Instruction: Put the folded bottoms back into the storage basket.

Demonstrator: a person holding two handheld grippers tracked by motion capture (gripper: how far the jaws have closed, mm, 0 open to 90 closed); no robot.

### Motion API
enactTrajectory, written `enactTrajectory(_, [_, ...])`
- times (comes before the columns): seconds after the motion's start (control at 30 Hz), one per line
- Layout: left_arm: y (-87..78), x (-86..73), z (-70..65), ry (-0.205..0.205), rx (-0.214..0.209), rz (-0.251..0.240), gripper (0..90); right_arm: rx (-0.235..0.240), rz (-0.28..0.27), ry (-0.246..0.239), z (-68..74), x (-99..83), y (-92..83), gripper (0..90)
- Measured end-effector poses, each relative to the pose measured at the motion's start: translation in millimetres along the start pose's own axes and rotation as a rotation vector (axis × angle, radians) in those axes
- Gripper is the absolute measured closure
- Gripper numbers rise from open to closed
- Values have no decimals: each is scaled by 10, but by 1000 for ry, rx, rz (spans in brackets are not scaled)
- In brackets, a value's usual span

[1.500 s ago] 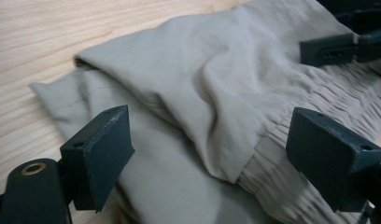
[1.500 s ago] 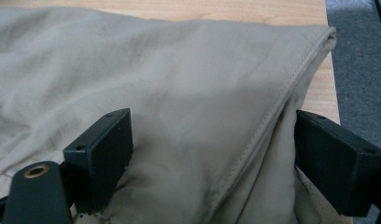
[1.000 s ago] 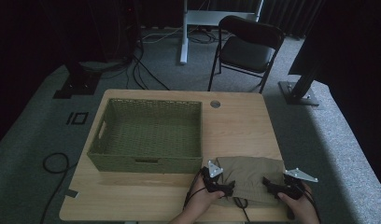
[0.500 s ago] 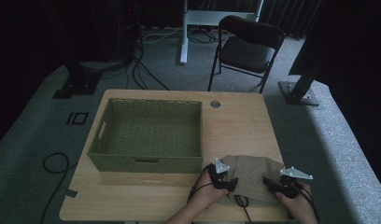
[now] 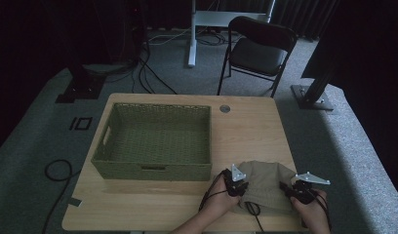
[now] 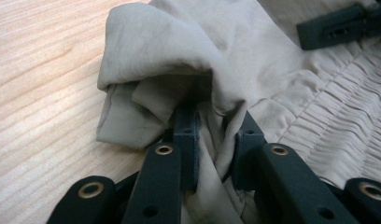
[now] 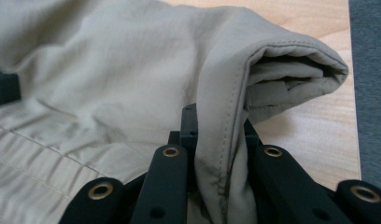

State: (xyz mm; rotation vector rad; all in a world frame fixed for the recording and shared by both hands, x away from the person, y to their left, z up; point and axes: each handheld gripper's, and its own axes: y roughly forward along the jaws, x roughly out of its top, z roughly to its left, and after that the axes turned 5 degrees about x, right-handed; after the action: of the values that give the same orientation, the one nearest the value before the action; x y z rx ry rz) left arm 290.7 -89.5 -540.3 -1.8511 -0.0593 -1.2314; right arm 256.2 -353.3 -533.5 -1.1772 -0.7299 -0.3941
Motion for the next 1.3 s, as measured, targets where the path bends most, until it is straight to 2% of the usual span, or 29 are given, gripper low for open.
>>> enactTrajectory(0.1, [-39, 52, 11, -2, -7, -16, 795, 11, -13, 4, 15, 48, -53, 808])
enactTrajectory(0.3, [-141, 162, 18, 22, -15, -47, 799, 31, -50, 18, 17, 153, -159, 812])
enactTrajectory(0.57, [-282, 349, 67, 23, -24, -76, 799, 68, -100, 34, 47, 316, -322, 812])
enactTrajectory(0.9, [-508, 653, 199, 42, -43, -124, 798, 95, -166, 7, 122, 644, -525, 812])
enactTrajectory(1.07, [-595, 754, 270, 54, -45, -136, 798, 100, -173, -4, 165, 746, -553, 812])
enactTrajectory(1.2, [-685, 833, 354, 49, -41, -155, 798, 121, -189, -4, 192, 820, -566, 812])
enactTrajectory(1.3, [-751, 901, 406, 55, -38, -162, 798, 134, -202, -21, 264, 981, -599, 812])
